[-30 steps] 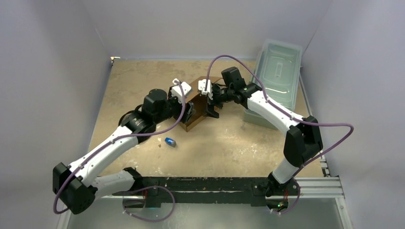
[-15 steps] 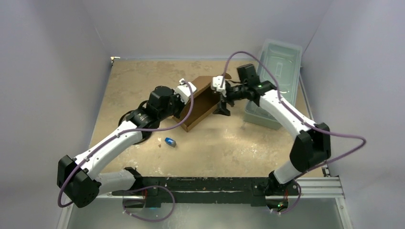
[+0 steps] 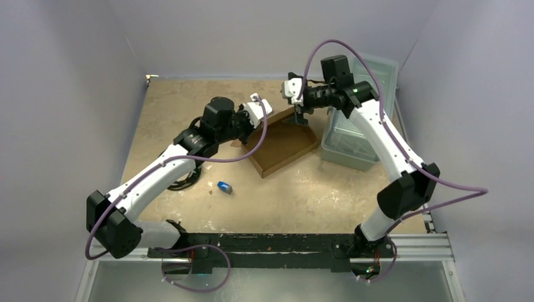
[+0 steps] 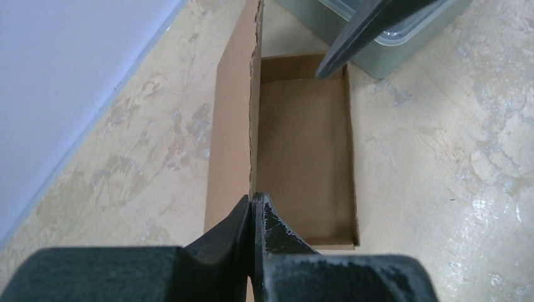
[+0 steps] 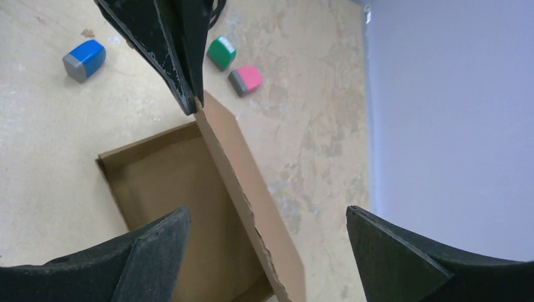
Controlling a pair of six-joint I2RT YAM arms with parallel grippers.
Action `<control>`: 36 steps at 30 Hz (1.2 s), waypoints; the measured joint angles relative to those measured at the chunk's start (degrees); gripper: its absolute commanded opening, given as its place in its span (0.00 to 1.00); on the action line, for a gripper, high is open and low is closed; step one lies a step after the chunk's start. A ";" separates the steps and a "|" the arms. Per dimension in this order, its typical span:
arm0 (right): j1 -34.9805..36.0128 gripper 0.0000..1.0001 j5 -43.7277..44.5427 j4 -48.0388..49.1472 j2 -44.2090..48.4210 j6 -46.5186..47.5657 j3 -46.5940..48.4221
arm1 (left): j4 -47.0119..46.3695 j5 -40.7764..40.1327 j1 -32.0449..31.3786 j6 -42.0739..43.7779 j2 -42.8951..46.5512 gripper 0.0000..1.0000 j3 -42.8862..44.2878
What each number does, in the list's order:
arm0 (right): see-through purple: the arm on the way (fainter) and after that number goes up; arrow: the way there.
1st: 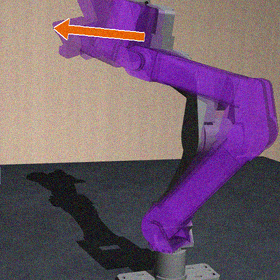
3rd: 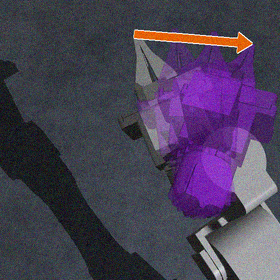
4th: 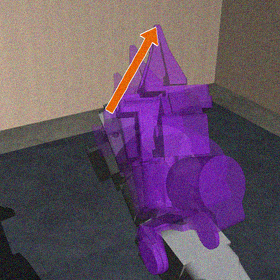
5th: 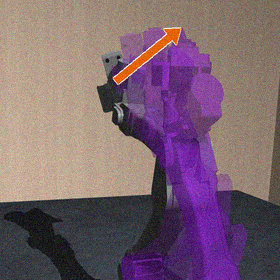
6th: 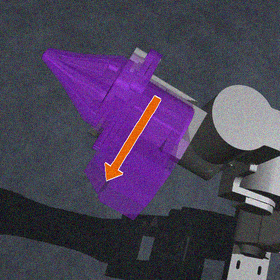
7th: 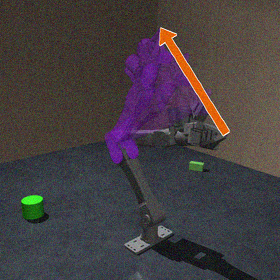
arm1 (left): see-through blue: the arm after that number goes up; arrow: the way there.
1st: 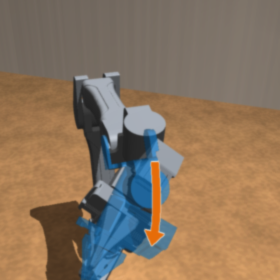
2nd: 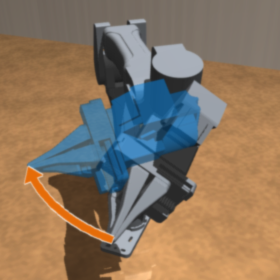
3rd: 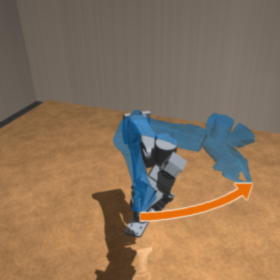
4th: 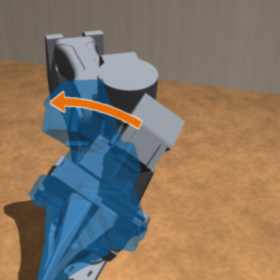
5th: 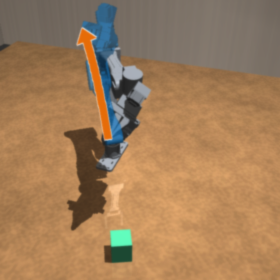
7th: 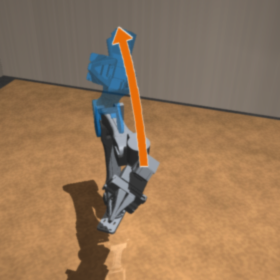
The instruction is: Fold the paper box
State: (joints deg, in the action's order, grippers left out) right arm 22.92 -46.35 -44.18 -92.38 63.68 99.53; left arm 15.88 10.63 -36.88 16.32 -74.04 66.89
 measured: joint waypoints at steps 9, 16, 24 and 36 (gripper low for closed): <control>0.61 0.41 3.61 -5.25 -6.47 2.16 0.66 | -0.02 -0.15 -0.02 2.64 -5.05 0.00 3.08; 0.70 0.00 5.01 -5.09 -8.31 2.45 3.02 | -0.44 -2.60 -0.02 2.01 -4.87 0.23 3.08; 0.87 0.00 4.55 -4.48 -10.32 0.98 4.55 | -2.93 -6.05 8.81 -10.54 7.87 0.96 -2.19; 0.81 0.00 2.21 -0.72 -13.07 -11.93 6.14 | -3.63 -4.20 27.45 -29.16 12.79 0.91 -18.27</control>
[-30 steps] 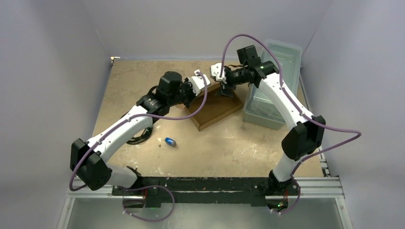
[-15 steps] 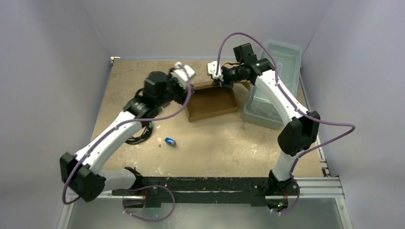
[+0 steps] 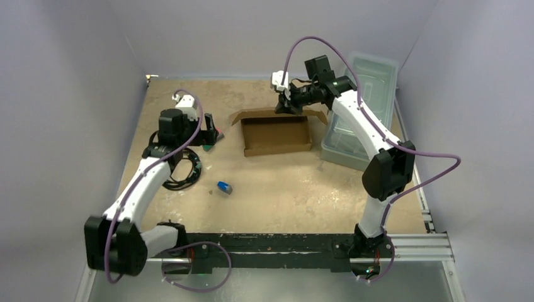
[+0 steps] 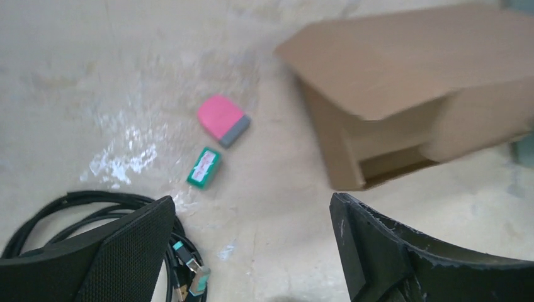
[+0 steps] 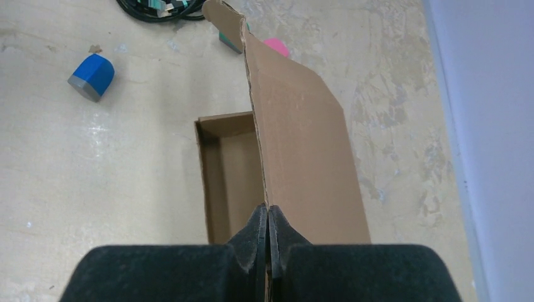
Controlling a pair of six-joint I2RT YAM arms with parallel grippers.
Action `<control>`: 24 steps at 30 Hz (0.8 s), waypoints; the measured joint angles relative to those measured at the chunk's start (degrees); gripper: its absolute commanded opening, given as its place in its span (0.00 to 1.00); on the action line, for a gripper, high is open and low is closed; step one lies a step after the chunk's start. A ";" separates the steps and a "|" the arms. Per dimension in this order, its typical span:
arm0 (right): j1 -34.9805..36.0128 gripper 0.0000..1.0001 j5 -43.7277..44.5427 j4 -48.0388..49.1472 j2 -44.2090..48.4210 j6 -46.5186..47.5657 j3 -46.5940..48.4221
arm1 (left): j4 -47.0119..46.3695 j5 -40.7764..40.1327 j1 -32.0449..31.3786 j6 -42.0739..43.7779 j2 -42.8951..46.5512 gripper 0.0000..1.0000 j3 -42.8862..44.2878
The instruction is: Fold the paper box
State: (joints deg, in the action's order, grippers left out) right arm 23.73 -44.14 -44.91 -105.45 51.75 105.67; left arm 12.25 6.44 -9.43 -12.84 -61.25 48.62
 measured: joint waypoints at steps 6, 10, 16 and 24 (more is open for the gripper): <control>0.00 0.00 -0.33 1.20 -1.14 -3.39 -0.24 | 1.81 0.07 3.26 -0.09 -15.61 0.82 1.01; 0.00 0.00 -0.42 2.29 -1.14 -4.63 -0.31 | 2.27 0.02 3.41 0.48 -21.81 0.76 3.04; 0.00 0.00 -0.46 3.02 -1.14 -5.42 -0.57 | 1.60 -1.44 3.41 2.23 -30.08 0.65 7.80; 0.00 0.00 -0.48 3.37 -1.16 -5.95 -0.92 | 1.05 -3.69 3.43 4.74 -36.26 0.42 10.51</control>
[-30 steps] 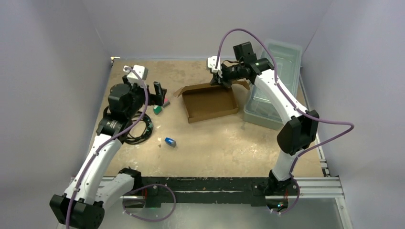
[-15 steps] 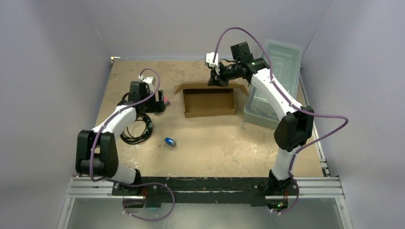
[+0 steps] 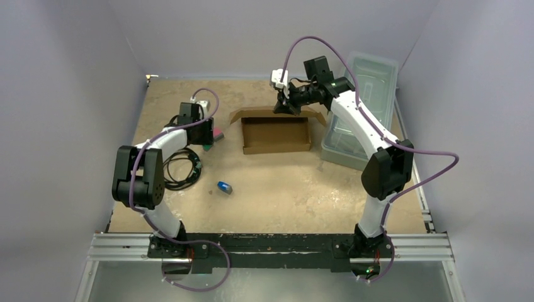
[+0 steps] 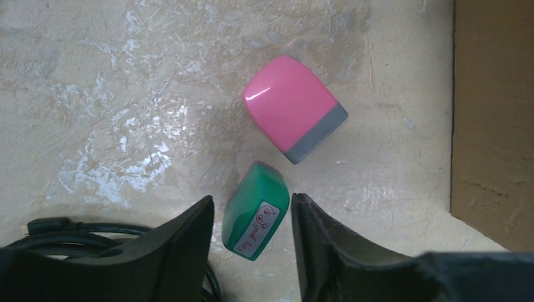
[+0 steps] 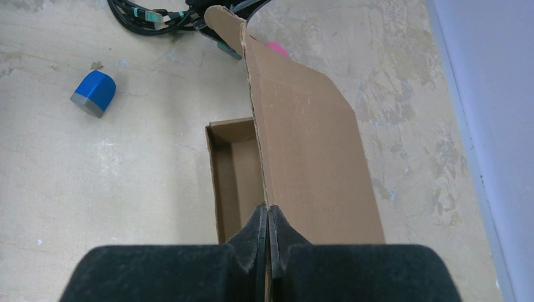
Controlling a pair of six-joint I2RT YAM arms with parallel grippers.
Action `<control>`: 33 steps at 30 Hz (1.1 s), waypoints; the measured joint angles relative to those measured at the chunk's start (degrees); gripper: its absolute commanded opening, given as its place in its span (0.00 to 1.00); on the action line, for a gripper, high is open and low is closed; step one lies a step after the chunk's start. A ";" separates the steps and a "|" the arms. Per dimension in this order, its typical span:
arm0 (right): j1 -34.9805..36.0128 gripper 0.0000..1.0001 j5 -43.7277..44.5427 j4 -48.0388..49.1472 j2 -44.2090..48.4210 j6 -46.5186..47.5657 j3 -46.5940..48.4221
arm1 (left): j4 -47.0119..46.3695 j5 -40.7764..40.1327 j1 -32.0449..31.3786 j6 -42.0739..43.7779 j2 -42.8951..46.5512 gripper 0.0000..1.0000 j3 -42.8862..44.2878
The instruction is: Fold the paper box
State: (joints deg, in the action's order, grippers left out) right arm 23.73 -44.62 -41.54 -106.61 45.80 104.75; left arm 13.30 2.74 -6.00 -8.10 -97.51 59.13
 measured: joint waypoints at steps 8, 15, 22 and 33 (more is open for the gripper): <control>0.00 0.00 -0.09 0.09 0.00 -0.44 -0.33 | -0.37 0.17 0.00 0.22 0.35 0.00 0.00; 0.00 0.00 -0.39 0.44 0.00 -0.87 -1.09 | -2.78 5.90 0.00 -6.47 12.85 0.00 -8.50; 0.00 0.00 -1.46 0.48 0.00 -1.22 -1.22 | -24.33 17.66 -1.14 -31.19 30.80 0.00 -27.98; 0.00 0.00 -1.90 0.92 0.02 -1.97 -2.27 | -59.39 11.23 -14.08 -63.87 17.07 0.00 -32.94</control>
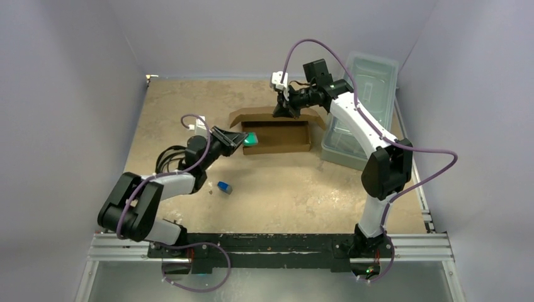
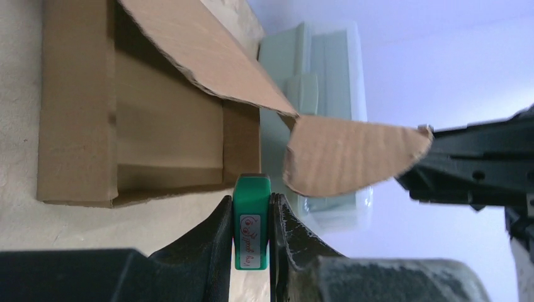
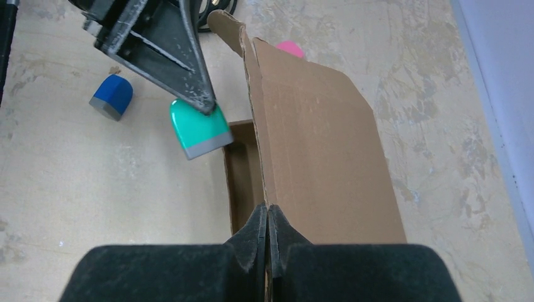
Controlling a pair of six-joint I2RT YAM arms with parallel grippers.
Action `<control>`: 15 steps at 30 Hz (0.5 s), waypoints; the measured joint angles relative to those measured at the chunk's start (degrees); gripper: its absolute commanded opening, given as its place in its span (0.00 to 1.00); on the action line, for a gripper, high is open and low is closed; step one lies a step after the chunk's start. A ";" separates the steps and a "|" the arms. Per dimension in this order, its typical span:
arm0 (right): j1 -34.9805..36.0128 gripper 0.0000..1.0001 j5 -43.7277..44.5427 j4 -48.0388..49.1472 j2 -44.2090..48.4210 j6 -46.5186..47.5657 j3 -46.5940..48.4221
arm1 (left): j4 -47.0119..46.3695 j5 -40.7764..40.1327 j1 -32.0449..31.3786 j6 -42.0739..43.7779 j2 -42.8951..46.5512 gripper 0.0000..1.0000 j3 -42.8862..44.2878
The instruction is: Fold the paper box
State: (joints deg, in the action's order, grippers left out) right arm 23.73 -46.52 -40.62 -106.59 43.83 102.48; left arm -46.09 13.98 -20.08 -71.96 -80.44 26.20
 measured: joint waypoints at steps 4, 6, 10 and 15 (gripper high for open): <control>0.00 0.00 -0.24 0.04 0.00 -0.24 -0.09 | -4.74 -5.55 -1.62 -6.84 -4.35 0.00 -0.24; 0.00 0.00 -0.57 0.13 0.00 -0.33 -0.24 | -5.97 -8.17 -2.58 -9.51 -6.32 0.00 -0.20; 0.00 0.00 -0.87 0.17 0.00 -0.42 -0.31 | -5.77 -12.66 -3.67 -12.52 -9.42 0.26 0.76; 0.00 0.00 -1.09 0.50 0.00 -0.85 -0.46 | -2.08 -15.10 -3.98 -11.78 -10.60 0.58 4.76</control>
State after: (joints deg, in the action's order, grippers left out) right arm 23.73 -47.62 -40.12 -106.59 42.98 102.02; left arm -48.16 -1.13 -24.05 -83.74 -91.05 30.96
